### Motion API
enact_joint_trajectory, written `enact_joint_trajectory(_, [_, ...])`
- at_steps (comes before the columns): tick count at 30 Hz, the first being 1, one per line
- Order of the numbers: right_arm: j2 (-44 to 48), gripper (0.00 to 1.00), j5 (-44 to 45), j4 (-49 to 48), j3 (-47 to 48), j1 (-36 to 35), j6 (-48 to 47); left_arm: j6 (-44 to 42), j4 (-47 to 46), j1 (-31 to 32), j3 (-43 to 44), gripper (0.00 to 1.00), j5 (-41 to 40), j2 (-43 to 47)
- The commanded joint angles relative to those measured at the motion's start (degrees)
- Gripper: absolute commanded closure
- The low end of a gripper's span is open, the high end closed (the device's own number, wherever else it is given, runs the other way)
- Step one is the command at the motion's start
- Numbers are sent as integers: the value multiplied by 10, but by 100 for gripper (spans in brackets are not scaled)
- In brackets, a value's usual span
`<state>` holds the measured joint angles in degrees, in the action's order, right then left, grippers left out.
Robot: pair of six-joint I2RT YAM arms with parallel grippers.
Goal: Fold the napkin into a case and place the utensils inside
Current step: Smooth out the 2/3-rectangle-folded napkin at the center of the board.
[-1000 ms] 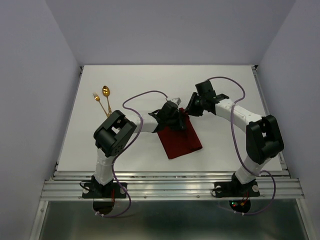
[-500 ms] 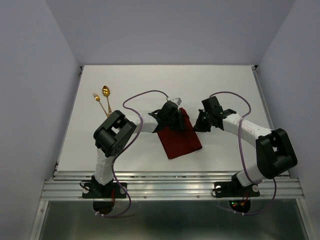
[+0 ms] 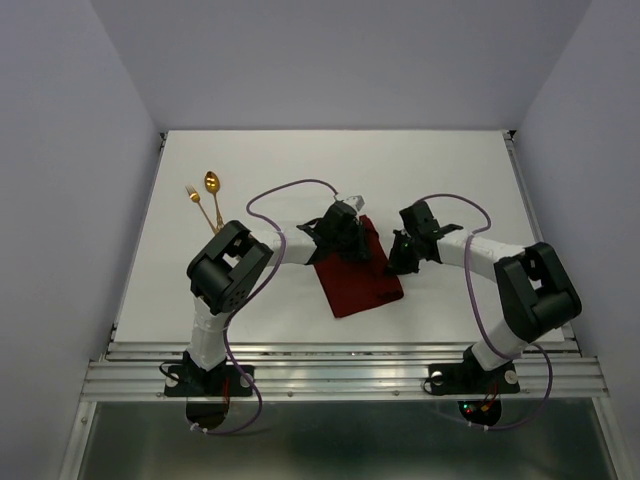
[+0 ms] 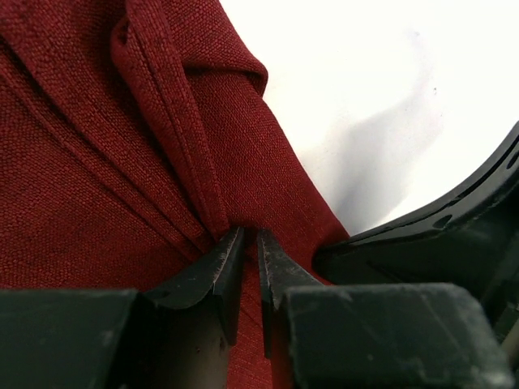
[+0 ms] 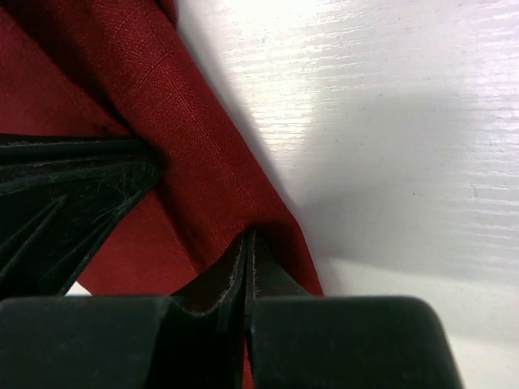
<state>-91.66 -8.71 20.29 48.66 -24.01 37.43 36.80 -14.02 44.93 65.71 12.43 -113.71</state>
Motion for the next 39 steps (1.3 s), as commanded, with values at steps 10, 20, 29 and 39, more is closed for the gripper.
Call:
enact_joint_trajectory(10, [8, 99, 12, -50, -63, 1, 9, -30, 87, -16, 41, 75, 14, 70])
enact_joint_trajectory(20, [11, 99, 19, -43, -59, 1, 14, -1, 136, -59, 115, 63, -41, 83])
enact_joint_trajectory(29, [9, 99, 14, -43, -53, 1, 16, 18, 133, -59, 192, 55, -21, 8])
enact_joint_trajectory(39, [15, 99, 8, -44, -57, 1, 18, -9, 211, -45, 223, 18, -140, -2])
